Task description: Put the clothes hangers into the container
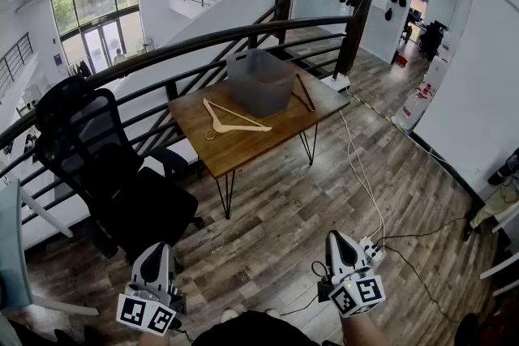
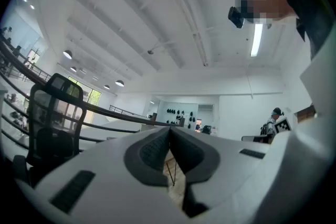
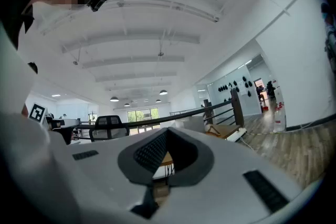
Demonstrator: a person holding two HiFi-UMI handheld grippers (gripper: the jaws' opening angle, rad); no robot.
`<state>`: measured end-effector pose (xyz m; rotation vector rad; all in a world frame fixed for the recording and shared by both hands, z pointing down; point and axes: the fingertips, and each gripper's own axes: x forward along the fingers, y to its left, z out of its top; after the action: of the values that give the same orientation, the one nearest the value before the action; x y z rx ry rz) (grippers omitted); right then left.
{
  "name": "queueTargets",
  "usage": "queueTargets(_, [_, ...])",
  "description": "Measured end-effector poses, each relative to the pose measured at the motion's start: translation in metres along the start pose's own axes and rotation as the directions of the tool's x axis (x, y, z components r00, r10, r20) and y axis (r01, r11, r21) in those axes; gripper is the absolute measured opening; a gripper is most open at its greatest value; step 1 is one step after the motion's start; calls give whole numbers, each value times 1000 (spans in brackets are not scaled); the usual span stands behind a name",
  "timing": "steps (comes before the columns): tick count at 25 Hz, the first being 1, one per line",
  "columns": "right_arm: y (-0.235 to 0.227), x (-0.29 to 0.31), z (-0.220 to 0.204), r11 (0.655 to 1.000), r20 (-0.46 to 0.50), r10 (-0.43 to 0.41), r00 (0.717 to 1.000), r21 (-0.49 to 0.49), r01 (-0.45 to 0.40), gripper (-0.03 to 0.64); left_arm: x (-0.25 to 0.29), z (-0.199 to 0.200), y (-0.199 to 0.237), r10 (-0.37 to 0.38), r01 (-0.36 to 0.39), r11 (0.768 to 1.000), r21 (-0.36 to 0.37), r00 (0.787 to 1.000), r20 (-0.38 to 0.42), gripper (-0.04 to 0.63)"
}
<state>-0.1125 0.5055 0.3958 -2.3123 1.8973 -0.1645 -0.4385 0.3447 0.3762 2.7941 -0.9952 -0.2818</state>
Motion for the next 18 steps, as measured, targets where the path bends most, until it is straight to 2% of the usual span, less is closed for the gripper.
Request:
queueTargets(5, [-3,2,1,1000,-3,6,1000,-12,-6,-8,5,0,-8,-17,17,1000,-8,1000,14,14])
queueTargets(13, [-3,1,-14,1000,-25,-4,1000,1,4,-8,6,-10,-8,-22,21,1000,-16,1000,-18,14])
queueTargets(18, [5,2,-21,1000,-43,30,999,2,-30,-6,2,-14,-13,-31,30,999,-20,999,-25,15])
